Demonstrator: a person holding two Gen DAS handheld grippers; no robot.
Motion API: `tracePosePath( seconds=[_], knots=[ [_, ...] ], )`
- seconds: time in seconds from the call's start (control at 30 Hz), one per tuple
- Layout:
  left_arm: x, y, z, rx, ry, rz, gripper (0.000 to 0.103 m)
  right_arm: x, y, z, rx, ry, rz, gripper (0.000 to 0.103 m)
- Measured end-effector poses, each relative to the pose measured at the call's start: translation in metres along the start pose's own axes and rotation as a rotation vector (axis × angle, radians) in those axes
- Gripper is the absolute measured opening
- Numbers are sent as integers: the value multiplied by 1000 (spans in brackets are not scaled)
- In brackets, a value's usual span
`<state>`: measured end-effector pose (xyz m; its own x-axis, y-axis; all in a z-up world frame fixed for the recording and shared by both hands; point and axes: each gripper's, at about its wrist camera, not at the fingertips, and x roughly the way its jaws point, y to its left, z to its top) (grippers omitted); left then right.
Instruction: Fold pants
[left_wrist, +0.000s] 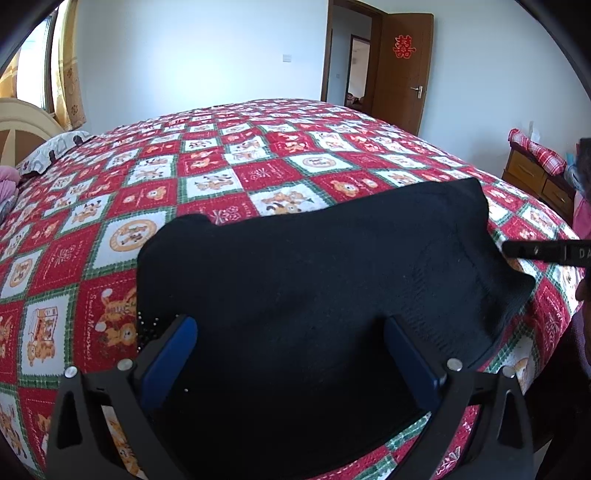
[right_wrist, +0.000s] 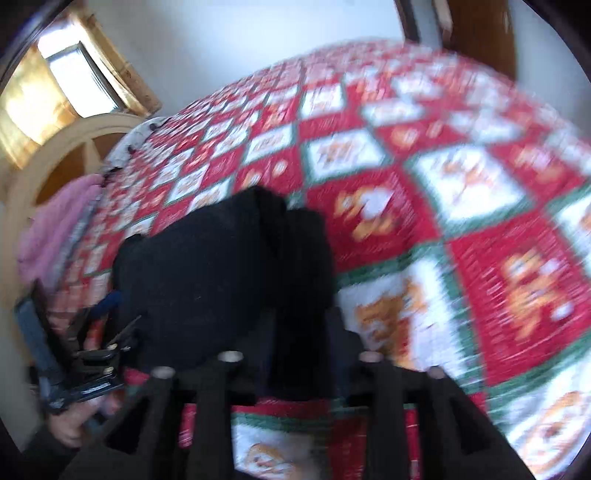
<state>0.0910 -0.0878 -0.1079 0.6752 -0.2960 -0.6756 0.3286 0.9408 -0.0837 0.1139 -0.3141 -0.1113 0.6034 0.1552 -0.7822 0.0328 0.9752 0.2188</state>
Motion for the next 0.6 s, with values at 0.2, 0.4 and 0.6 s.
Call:
tracePosePath(
  seconds=[0.2, 0.4, 0.6],
  knots=[
    [2, -4, -1, 2, -4, 9, 103, -28, 43, 12, -125, -206, 4, 48],
    [0, -7, -2, 22, 2, 0, 103, 18, 64, 36, -166, -152, 51, 48],
    [3, -8, -4, 37, 7, 4, 103, 54, 24, 30, -74, -53, -17, 75]
  ],
)
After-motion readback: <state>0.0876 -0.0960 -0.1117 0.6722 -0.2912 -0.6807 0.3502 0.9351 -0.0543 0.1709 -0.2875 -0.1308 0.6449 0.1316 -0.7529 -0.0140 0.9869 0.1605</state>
